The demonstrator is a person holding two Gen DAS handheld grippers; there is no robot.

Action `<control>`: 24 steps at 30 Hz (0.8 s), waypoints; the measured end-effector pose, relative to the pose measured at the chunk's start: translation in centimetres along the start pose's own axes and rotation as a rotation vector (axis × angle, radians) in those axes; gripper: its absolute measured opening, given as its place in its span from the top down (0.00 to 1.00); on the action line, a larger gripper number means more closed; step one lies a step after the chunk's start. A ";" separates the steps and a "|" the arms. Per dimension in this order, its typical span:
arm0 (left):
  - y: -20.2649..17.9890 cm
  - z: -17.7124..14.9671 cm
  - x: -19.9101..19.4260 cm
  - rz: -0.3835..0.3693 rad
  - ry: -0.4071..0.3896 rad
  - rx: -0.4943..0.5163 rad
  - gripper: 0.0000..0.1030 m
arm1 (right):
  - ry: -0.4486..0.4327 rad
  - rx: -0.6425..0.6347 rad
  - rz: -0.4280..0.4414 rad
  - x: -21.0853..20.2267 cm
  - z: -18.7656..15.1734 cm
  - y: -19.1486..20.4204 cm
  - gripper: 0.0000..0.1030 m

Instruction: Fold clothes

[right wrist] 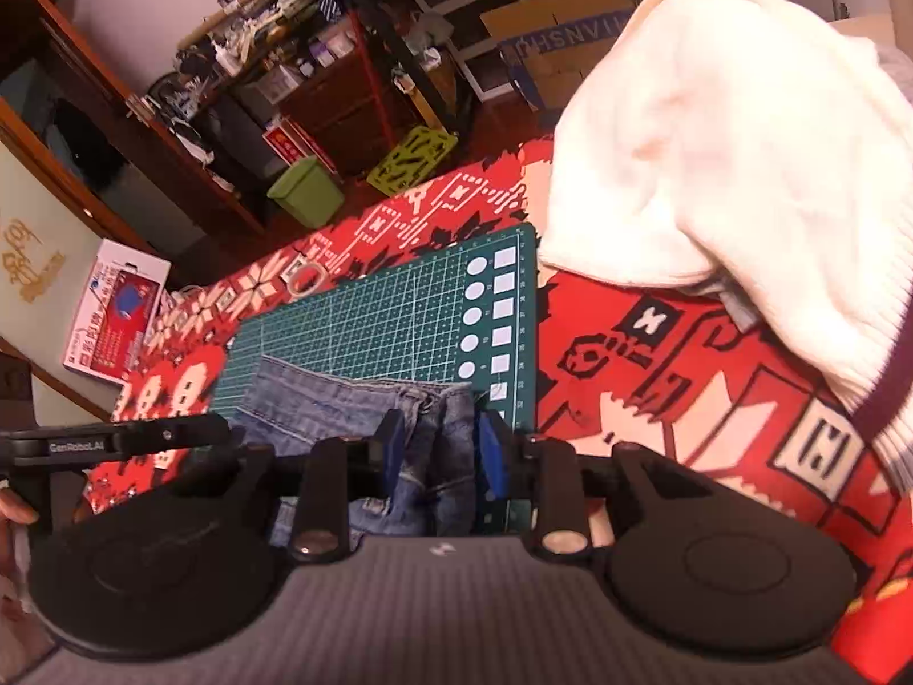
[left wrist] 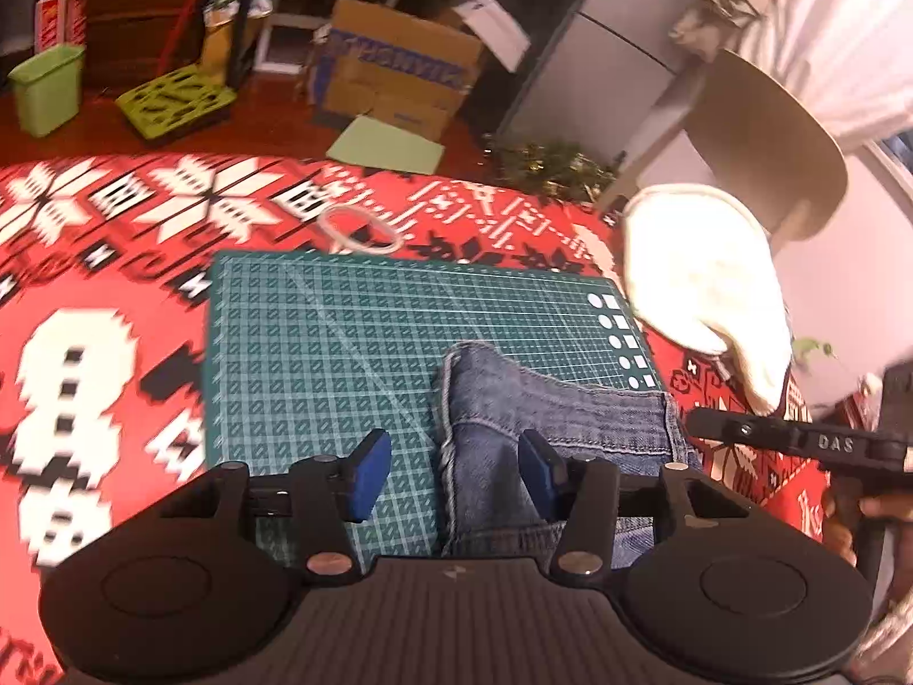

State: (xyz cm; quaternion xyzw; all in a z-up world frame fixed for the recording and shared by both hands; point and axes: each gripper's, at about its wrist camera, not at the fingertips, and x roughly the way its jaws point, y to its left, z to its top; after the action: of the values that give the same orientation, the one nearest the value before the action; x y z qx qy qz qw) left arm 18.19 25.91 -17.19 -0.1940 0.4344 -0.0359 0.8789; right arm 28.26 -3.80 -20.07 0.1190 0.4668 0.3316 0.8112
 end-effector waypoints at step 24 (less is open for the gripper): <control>-1.0 2.4 3.9 0.045 0.039 0.020 0.87 | 0.017 -0.044 -0.031 2.5 1.6 1.3 0.80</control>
State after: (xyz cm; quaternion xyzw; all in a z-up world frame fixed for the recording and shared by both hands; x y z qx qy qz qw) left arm 22.60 24.84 -18.42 -0.1749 0.4553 -0.0243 0.8726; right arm 29.93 -1.02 -20.31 0.0911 0.4680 0.3300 0.8147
